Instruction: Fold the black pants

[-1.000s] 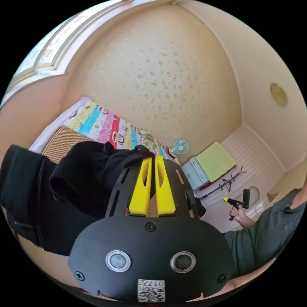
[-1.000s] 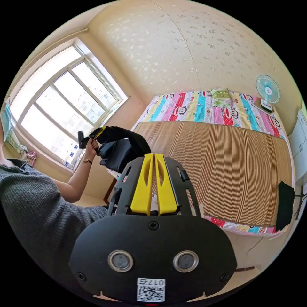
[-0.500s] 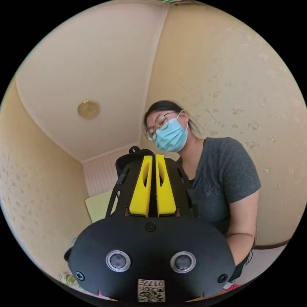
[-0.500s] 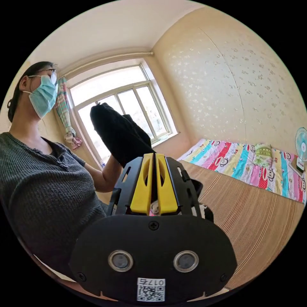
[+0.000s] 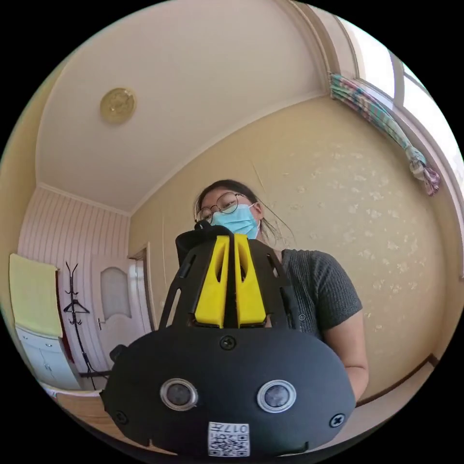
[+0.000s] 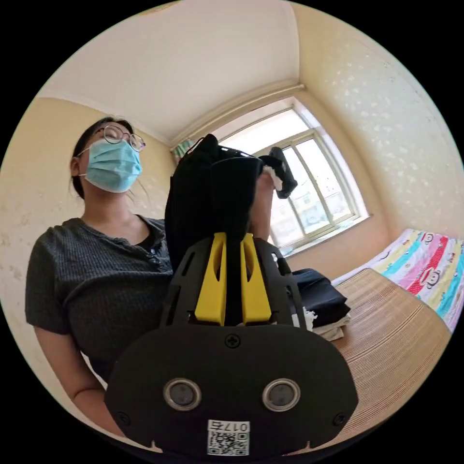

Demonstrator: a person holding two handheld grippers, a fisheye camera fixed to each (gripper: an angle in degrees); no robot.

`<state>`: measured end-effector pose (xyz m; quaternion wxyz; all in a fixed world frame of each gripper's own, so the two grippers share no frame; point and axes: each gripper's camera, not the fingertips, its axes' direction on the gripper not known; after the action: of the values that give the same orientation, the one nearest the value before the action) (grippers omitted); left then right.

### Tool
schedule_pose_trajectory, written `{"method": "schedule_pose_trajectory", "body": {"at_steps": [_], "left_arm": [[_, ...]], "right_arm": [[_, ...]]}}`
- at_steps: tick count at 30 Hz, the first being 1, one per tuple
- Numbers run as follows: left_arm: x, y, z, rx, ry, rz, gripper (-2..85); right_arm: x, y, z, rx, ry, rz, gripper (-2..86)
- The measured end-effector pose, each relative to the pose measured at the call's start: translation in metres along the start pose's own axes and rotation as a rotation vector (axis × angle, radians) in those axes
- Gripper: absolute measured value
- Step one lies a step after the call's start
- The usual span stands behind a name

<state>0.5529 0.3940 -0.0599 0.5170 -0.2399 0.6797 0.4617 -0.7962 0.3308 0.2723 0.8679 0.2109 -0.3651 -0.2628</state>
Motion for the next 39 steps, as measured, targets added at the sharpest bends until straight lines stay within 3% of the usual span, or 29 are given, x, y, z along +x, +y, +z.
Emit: {"method": "schedule_pose_trajectory", "body": {"at_steps": [2, 6, 8, 11, 14, 21, 27, 32, 35, 39], "left_arm": [[-0.004, -0.001, 0.003, -0.14, -0.213, -0.158, 0.4], [-0.005, 0.005, 0.009, -0.335, -0.767, -0.365, 4.4], [0.007, 0.016, 0.008, -0.265, -1.056, -0.354, 6.5], [0.02, 0.046, 0.0, -0.02, -1.254, -0.395, 10.3], [0.009, 0.08, 0.005, 0.07, -1.235, -0.461, 14.7], [-0.04, 0.127, 0.031, 0.029, -1.204, -0.55, 18.5], [-0.088, 0.149, 0.081, -0.191, -1.23, -0.563, 22.4], [-0.107, 0.141, 0.121, -0.477, -1.312, -0.405, 21.2], [-0.109, 0.117, 0.132, -0.518, -1.439, -0.287, 21.2], [-0.102, 0.071, 0.149, -0.441, -1.501, -0.047, 20.6]], "right_arm": [[-0.013, -0.01, -0.017, 0.05, 0.157, 0.025, 3.5], [-0.086, -0.051, -0.026, -0.006, 0.755, -0.145, 2.0], [-0.114, -0.068, -0.025, 0.026, 0.905, -0.18, 1.7], [-0.158, -0.089, -0.019, 0.135, 1.132, -0.28, 1.5], [-0.194, -0.112, -0.008, 0.182, 1.303, -0.362, 1.4], [-0.254, -0.149, 0.014, 0.349, 1.369, -0.477, 1.4], [-0.291, -0.182, 0.028, 0.462, 1.416, -0.502, 1.7], [-0.317, -0.201, 0.034, 0.555, 1.495, -0.562, 2.1], [-0.326, -0.21, 0.033, 0.581, 1.506, -0.6, 2.5], [-0.321, -0.22, 0.03, 0.578, 1.565, -0.607, 2.8]]}}
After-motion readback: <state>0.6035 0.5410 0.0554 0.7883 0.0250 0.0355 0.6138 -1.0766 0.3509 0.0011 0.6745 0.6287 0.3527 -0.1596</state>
